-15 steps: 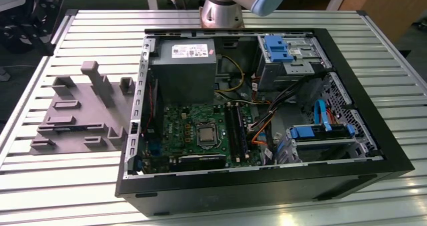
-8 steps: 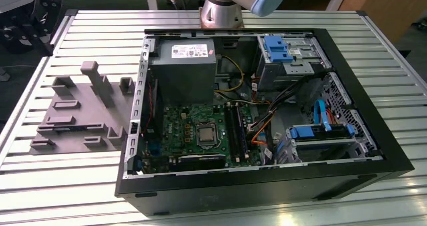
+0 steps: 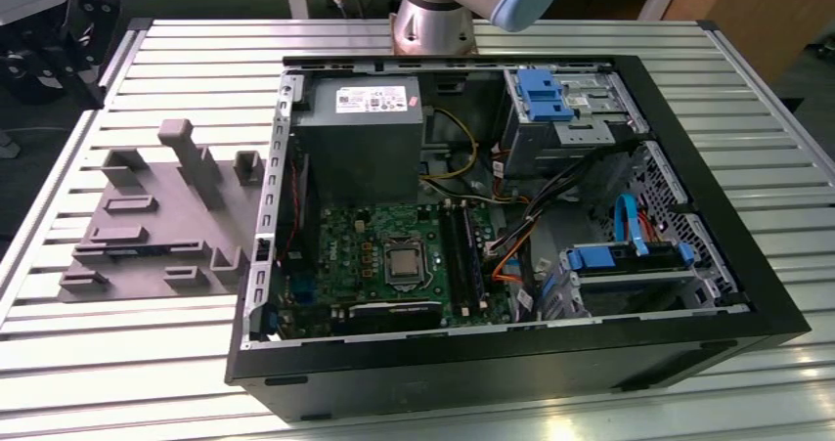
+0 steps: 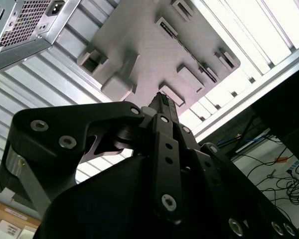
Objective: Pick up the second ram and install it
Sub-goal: 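Pick up the second ram and move it above second insertion slot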
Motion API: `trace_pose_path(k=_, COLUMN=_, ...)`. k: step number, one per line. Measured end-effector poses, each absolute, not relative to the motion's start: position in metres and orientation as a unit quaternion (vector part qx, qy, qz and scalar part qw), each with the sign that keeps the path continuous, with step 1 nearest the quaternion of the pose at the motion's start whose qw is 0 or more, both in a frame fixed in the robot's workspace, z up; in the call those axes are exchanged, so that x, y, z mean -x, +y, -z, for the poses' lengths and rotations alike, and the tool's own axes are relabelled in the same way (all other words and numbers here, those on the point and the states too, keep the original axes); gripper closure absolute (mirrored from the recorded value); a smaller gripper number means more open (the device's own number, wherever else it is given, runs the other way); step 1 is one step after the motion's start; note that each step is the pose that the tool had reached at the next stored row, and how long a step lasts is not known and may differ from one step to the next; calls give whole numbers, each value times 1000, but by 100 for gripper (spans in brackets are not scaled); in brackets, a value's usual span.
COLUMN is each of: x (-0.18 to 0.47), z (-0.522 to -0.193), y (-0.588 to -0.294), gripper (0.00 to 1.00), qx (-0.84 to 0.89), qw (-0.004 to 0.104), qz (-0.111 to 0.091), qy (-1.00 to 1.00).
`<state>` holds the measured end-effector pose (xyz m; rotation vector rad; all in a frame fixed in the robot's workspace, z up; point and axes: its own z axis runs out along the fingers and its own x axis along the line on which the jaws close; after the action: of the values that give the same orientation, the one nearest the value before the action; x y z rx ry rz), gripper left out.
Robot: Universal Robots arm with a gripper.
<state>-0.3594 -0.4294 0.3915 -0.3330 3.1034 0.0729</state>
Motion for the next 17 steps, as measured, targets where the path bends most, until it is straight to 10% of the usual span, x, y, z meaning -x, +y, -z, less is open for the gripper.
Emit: trace_pose_path(k=17, x=360, z=-389, y=-430, gripper=89, qx=185, qw=7, qz=-24, qy=982)
